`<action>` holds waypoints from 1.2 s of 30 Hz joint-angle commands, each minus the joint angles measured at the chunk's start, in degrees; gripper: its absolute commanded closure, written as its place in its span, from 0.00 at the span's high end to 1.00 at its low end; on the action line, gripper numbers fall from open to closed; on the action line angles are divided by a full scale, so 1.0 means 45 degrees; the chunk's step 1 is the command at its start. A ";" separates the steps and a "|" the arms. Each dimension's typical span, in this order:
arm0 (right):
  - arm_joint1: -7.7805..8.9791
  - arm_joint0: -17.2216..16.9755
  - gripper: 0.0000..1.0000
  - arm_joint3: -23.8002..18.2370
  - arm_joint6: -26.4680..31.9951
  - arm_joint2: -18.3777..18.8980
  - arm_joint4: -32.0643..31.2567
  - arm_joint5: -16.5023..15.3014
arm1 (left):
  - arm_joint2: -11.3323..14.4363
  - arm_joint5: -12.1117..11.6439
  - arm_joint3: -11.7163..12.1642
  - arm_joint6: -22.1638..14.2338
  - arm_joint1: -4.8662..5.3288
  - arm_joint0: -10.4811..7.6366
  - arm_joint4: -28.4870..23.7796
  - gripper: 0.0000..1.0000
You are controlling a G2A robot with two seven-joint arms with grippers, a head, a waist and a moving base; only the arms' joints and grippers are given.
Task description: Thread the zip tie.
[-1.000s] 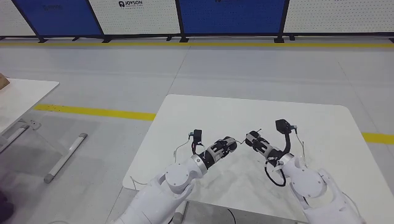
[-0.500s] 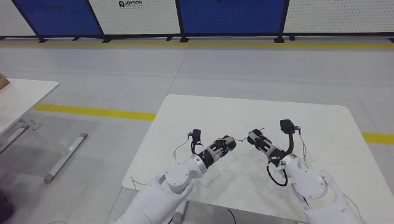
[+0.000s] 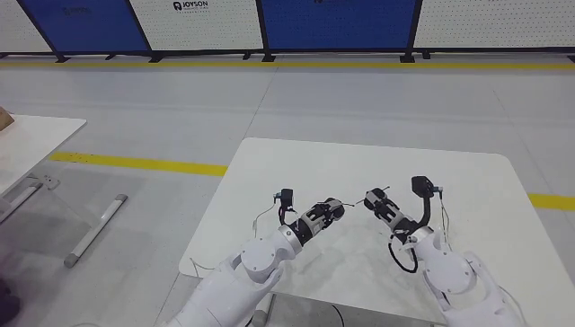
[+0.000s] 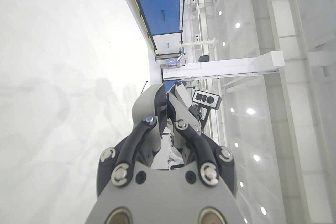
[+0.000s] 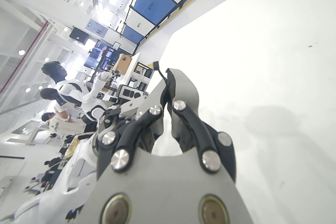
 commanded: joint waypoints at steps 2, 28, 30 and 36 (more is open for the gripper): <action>-0.0016 -0.0099 0.00 -0.0143 -0.0152 -0.0035 -0.0297 0.0059 | 0.0000 0.0000 0.0000 0.0000 0.0000 0.0000 0.0000 0.00; -0.0113 -0.0456 0.00 -0.0527 -0.0191 0.0109 -0.0363 0.0241 | 0.0000 0.0000 0.0000 0.0000 0.0000 0.0000 0.0000 0.00; -0.0136 -0.0393 0.00 -0.0455 -0.0105 0.0087 -0.0328 0.0232 | 0.0000 0.0000 0.0000 0.0000 0.0000 0.0000 0.0000 0.00; -0.0218 -0.0263 0.00 -0.0250 -0.0256 -0.0027 -0.0508 0.0336 | 0.0000 0.0000 0.0000 0.0000 0.0000 0.0000 0.0000 0.00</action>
